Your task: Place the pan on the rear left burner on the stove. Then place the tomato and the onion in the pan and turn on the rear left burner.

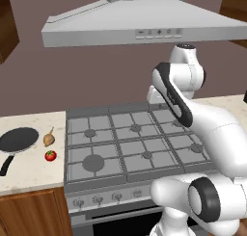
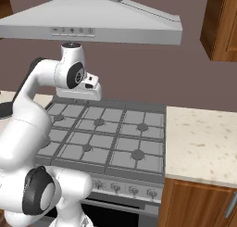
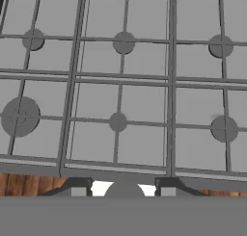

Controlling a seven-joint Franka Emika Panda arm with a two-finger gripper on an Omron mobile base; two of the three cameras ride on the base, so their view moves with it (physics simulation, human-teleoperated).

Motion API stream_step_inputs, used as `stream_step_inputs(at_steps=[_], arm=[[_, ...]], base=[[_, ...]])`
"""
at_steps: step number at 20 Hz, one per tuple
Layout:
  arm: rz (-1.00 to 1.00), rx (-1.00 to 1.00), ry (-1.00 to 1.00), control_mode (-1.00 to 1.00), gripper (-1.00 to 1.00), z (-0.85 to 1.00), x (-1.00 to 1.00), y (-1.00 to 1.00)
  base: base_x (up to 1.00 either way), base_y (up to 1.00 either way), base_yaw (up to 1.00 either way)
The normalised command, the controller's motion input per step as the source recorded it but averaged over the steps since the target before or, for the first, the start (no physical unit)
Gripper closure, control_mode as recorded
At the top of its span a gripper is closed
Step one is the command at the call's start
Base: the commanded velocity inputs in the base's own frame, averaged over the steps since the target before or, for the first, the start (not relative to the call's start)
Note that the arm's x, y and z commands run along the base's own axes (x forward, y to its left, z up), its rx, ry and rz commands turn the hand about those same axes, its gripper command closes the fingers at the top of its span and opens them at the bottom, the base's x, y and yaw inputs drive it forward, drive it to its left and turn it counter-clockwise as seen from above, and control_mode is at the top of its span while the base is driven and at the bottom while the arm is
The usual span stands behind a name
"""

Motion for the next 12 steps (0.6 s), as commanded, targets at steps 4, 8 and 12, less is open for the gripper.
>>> stream_step_inputs(at_steps=[4,8,12], arm=[[0.00,0.00,0.00,-1.00,-1.00,0.00,-0.05,0.05],[0.00,0.00,0.00,-1.00,-1.00,0.00,-0.14,0.14],[0.00,0.00,0.00,-1.00,-1.00,0.00,-0.16,0.35]], base=[[0.00,0.00,0.00],[0.00,0.00,0.00],[0.00,0.00,0.00]])
